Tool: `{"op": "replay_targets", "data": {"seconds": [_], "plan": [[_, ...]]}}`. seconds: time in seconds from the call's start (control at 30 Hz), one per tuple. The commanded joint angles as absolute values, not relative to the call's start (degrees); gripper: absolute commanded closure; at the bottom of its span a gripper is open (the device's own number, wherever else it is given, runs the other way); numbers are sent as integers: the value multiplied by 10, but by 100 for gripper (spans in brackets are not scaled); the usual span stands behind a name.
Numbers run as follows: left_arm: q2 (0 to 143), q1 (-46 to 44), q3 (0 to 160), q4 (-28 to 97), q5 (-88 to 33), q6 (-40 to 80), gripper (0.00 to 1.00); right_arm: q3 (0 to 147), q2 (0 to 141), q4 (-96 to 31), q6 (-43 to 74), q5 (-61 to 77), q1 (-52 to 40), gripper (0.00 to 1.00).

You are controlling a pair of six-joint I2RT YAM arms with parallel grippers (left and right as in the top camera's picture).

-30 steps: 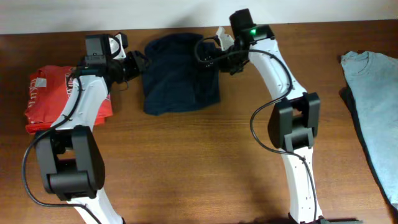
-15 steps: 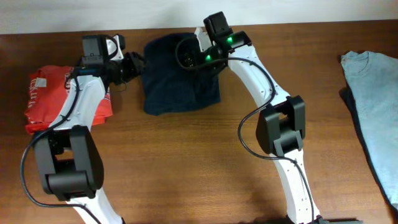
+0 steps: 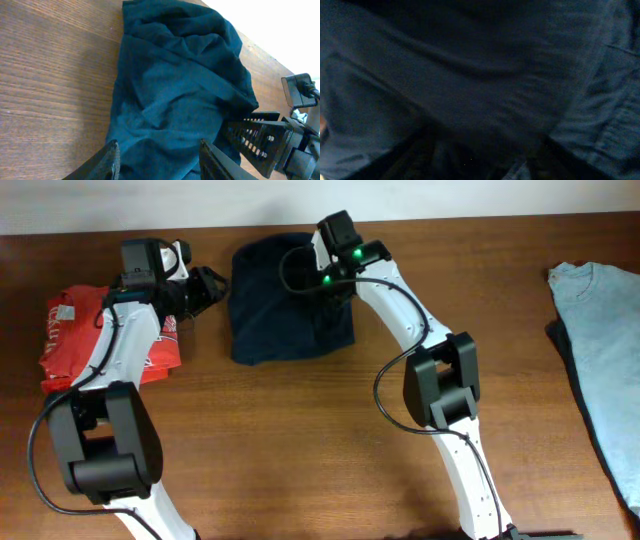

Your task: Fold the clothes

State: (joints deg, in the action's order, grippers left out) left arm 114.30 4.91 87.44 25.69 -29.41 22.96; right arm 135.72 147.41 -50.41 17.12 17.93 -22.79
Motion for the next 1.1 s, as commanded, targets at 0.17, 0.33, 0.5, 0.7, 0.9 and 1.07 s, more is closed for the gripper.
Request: {"op": "replay_targets", "data": {"seconds": [0.17,0.33,0.5,0.7,0.9,1.07], "plan": [[1119,54,876,275,-302,224,50,1352,1479,-501,188,171,-240,78],[1119,54,876,282,-302,222,50,1354,1475,-508,187,171,-236,96],[1119,54,876,283,-302,222,50,1382,1418,-573,183,171,-196,96],[1119,54,876,283,-302,222,50,1401,1402,-677,180,147,-132,96],[1119,54,876,284,-302,222,49,1364,1420,-677,168,107,-114,96],[1119,54,876,290,-302,222,49,1357,1438,-642,148,66,-112,82]]}}
